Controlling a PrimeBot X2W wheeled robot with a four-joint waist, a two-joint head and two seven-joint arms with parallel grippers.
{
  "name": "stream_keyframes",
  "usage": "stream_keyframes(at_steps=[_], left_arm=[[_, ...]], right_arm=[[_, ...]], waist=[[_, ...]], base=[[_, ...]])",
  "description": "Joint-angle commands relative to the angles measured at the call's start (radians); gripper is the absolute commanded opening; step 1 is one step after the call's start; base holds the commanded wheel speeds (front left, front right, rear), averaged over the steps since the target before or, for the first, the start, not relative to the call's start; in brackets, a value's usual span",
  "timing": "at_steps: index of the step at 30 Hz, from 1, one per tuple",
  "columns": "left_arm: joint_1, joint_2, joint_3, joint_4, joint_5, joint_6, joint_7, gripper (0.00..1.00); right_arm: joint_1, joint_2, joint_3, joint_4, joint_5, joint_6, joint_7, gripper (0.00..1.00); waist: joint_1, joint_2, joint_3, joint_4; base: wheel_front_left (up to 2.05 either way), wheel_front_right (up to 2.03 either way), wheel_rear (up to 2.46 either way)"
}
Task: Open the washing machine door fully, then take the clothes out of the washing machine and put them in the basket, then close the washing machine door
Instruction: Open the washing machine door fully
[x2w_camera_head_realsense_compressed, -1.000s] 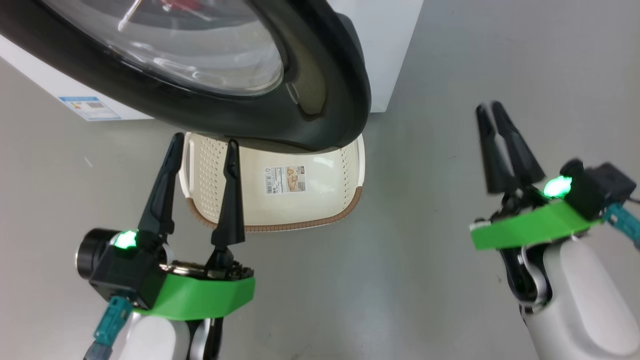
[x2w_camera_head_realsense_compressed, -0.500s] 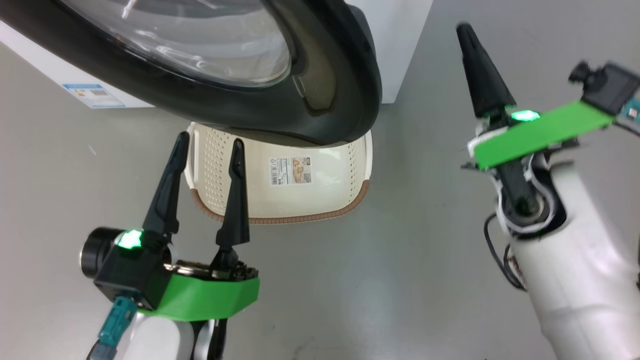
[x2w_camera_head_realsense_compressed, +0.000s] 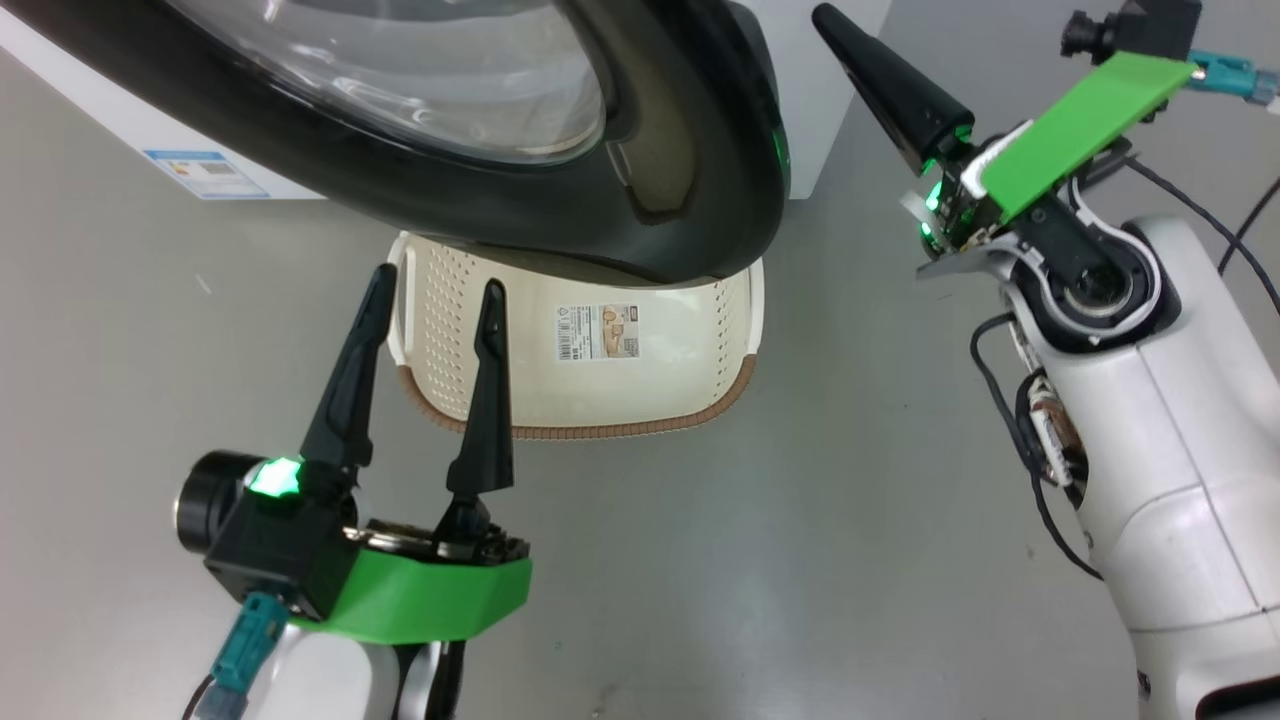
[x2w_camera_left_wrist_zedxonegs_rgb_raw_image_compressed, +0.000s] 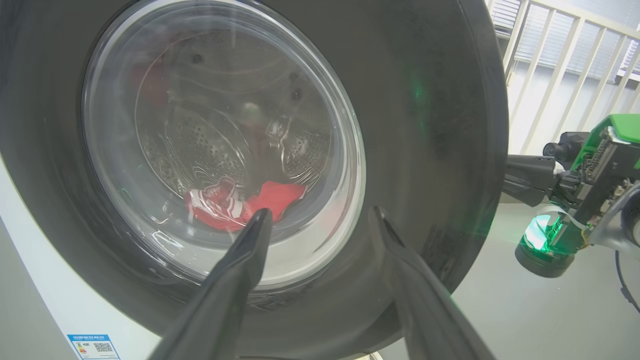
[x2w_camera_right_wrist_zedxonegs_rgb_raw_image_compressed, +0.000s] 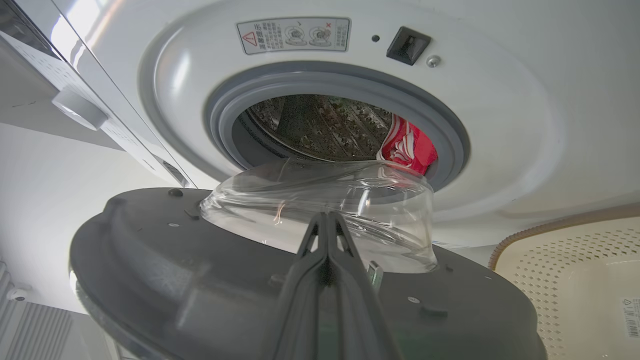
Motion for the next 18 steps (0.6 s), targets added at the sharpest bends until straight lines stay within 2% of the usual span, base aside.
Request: stream_keyframes(at_steps=[1,6,18], left_arm=[[-0.014,0.015,0.022,-0.022,-0.005,-0.003,-0.004,1.00],[-0.013,0.015,0.014,-0.018,-0.009,-0.004,-0.004,1.00],[-0.016,0.015,0.045,-0.023,-0.020,0.005,-0.004,1.00]], right_arm=[[-0.041,0.015,0.010,0.005,0.041,0.005,0.034,0.00],[-0.094,0.012,0.022,0.070,0.099,0.005,0.112,0.00],[-0.074,0.004,0.075,0.048,0.115,0.005,0.165,0.00]], waist=[[0.0000,-0.0001,0.000,0.006],[0.0000,-0.0001,0.002,0.020],[0.0000,-0.0001,-0.005,0.037]], base=[[0.00,0.00,0.00],[0.00,0.00,0.00],[0.00,0.00,0.00]])
